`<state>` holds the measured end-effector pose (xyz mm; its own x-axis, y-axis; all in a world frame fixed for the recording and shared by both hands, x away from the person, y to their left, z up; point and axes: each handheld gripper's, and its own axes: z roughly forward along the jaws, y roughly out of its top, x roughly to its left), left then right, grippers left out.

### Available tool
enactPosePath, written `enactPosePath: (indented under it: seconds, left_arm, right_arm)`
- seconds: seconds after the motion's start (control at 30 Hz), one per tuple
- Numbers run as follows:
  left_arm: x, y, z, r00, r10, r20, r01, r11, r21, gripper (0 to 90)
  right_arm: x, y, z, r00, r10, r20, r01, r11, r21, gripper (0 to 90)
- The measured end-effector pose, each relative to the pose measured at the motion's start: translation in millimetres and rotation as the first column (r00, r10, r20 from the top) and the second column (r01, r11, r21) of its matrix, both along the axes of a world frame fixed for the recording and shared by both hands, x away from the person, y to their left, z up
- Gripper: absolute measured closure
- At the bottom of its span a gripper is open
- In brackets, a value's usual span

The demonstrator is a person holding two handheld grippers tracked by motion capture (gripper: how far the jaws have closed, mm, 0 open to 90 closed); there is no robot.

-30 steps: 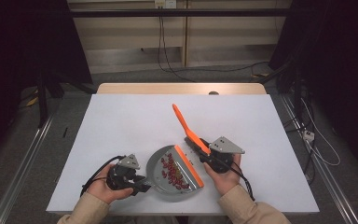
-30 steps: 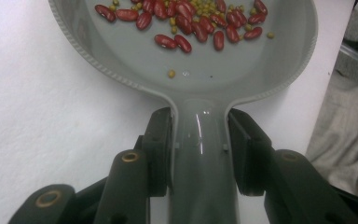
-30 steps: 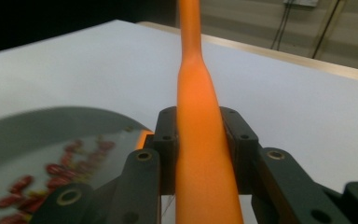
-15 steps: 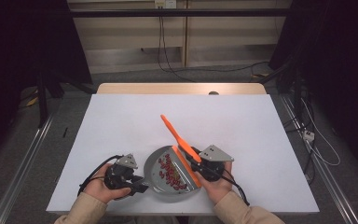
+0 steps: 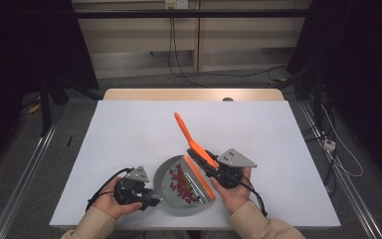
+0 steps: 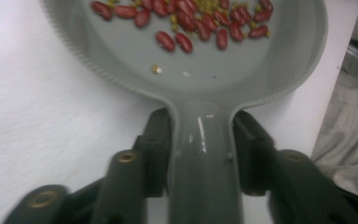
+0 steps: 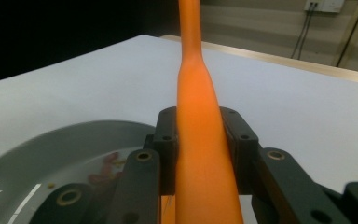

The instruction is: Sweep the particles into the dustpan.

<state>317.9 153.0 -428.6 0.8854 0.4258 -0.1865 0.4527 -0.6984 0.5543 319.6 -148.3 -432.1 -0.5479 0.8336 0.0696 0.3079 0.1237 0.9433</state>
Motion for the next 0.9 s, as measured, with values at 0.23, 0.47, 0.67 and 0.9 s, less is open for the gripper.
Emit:
enactPosePath:
  seconds: [0.23, 0.47, 0.67, 0.9]
  left_arm:
    - [-0.4, 4.1, -3.9, 0.9975, -0.011, 0.070, 0.015, 0.9984, -0.055, 63.1]
    - [0.4, 5.6, -3.3, 0.9916, 0.034, 0.124, -0.023, 0.9955, -0.092, 63.1]
    - [4.7, 11.4, 2.1, 0.9842, 0.112, 0.137, -0.094, 0.9868, -0.132, 63.0]
    - [13.0, 20.0, 7.4, 0.9636, 0.219, 0.154, -0.192, 0.9665, -0.170, 63.0]
  right_arm:
    - [6.0, -18.4, -3.6, 0.9990, -0.045, -0.008, 0.045, 0.999, -0.014, 71.2]
    - [6.6, -31.6, 0.0, 0.9986, -0.052, 0.002, 0.052, 0.998, -0.026, 71.2]
    - [7.6, -54.0, -0.2, 0.9959, -0.090, -0.001, 0.090, 0.995, -0.036, 71.2]
    - [7.6, -73.1, -0.6, 0.9923, -0.123, -0.009, 0.123, 0.992, -0.036, 71.2]
